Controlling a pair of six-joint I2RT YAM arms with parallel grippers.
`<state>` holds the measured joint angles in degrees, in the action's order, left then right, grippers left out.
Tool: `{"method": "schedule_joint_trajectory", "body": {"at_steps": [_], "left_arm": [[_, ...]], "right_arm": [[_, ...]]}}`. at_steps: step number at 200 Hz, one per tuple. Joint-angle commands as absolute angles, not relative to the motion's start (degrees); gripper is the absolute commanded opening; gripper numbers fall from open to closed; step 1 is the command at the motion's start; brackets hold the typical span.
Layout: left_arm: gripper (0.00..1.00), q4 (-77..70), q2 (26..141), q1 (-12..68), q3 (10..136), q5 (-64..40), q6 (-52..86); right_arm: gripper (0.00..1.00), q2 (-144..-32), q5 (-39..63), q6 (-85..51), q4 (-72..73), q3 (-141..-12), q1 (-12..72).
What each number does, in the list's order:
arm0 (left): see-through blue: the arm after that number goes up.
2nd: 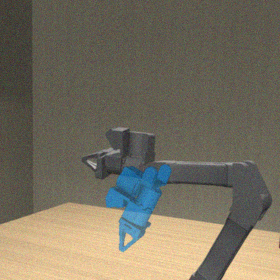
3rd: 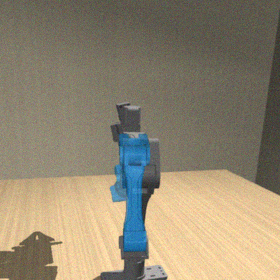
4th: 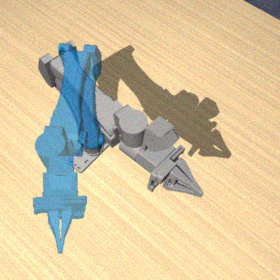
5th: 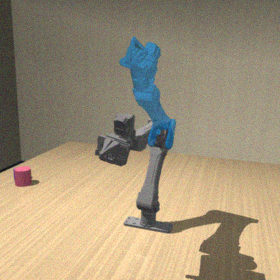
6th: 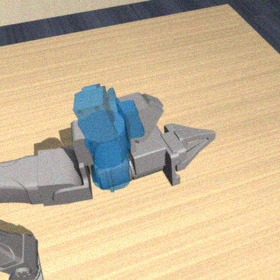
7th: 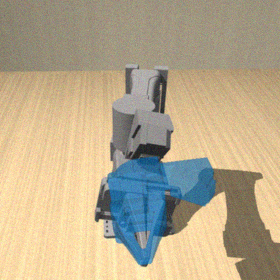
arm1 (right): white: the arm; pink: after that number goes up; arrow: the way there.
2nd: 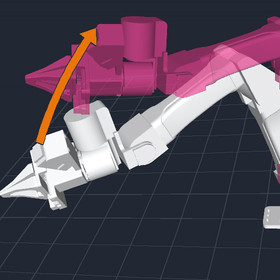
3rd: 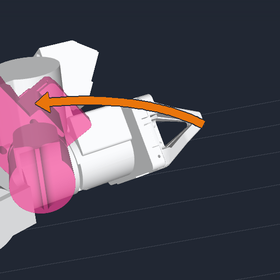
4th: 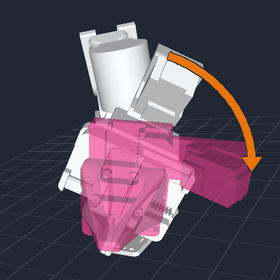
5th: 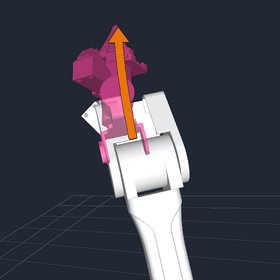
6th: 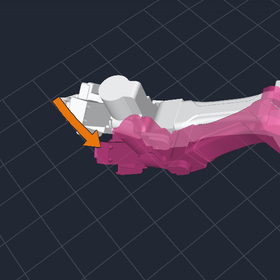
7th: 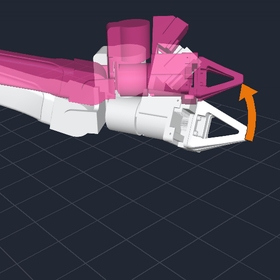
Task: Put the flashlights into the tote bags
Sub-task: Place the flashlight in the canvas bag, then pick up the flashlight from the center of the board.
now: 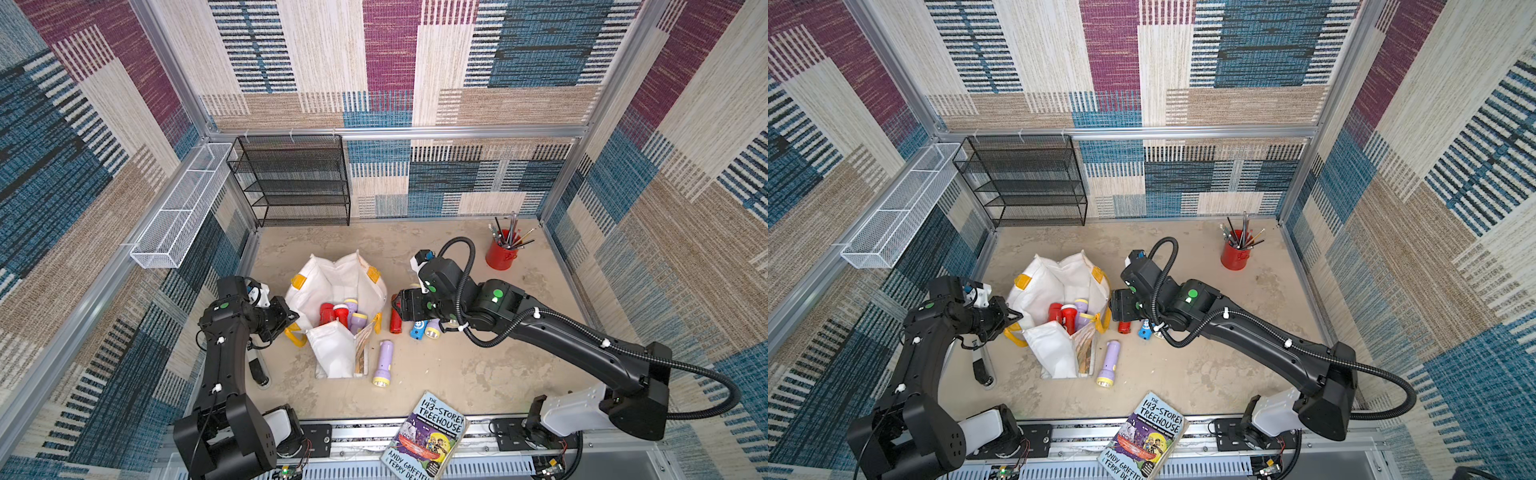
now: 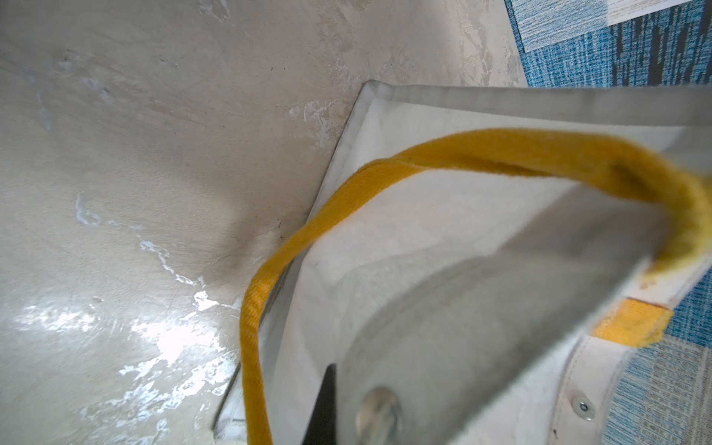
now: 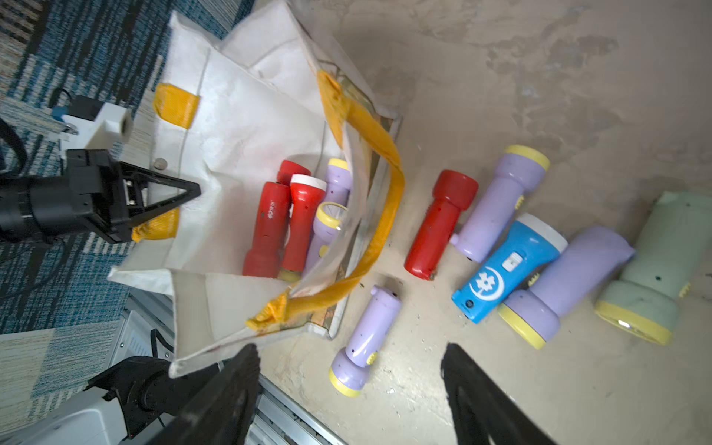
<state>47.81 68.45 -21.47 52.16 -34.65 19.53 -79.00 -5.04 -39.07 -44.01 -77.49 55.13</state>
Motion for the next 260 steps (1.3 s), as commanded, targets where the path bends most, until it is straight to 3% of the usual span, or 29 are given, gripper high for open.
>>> {"method": "schedule_joint_trajectory", "body": {"at_steps": [1, 49, 127, 260], "left_arm": [[0.01, 47.22, 67.98, -21.48, 52.01, -34.65, 19.34], [0.01, 47.34, 68.12, -21.53, 51.98, -34.65, 19.14], [0.01, 47.53, 67.83, -21.51, 51.77, -34.83, 18.96], [0.01, 47.09, 67.77, -21.44, 51.35, -36.33, 19.37]], "right_arm": [[0.77, -76.58, -4.18, -43.92, -42.54, -73.85, 54.77], [0.77, -73.65, 1.85, -48.18, -38.13, -63.52, 53.19], [0.77, -78.60, 9.44, -52.12, -32.79, -55.62, 53.06], [0.71, -103.45, 13.04, -47.53, -43.59, -72.00, 56.76]]}}
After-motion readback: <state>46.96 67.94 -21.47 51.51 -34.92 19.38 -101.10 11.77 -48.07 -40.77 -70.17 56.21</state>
